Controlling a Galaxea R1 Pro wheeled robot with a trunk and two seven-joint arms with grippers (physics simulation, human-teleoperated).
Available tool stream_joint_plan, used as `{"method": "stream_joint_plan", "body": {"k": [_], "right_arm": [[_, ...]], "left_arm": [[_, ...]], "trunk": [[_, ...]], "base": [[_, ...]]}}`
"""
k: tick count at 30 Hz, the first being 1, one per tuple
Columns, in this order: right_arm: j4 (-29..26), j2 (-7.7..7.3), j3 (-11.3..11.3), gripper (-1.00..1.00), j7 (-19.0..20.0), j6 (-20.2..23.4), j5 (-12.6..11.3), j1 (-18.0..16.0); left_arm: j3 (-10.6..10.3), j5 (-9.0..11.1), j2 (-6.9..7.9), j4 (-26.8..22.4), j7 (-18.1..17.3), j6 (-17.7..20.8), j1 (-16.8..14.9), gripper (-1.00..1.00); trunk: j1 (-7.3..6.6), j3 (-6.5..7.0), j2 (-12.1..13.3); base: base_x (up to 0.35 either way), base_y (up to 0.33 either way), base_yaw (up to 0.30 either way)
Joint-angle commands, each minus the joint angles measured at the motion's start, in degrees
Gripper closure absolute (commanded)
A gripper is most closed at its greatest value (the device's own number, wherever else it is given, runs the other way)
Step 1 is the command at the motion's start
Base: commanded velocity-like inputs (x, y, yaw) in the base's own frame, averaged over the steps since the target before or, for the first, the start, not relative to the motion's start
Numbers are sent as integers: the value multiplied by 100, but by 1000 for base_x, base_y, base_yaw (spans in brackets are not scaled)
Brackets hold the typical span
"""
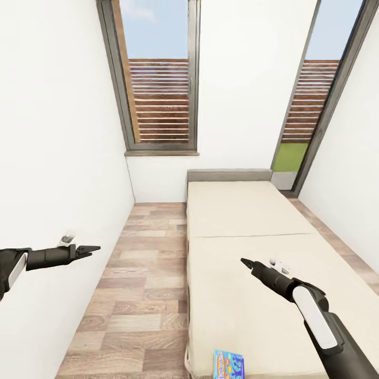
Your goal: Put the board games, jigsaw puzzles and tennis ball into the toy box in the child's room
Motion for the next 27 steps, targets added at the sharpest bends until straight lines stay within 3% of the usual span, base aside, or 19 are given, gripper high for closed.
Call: {"method": "stream_joint_plan", "body": {"k": [1,10,27], "right_arm": [[-10,-4,5,-100,-55,15,-59,-4],[-3,-4,5,-100,-55,15,-59,-4],[17,-4,2,-100,-55,15,-59,-4]], "left_arm": [[4,11,-1,2,-12,58,-6,-100],[11,10,-1,2,-12,55,-6,-100],[9,17,-1,2,-12,50,-6,-100]], "trunk": [[3,-10,-13],[3,5,-13],[3,7,-13]], "base": [[-59,64,285],[-15,22,244],[-1,43,19]]}}
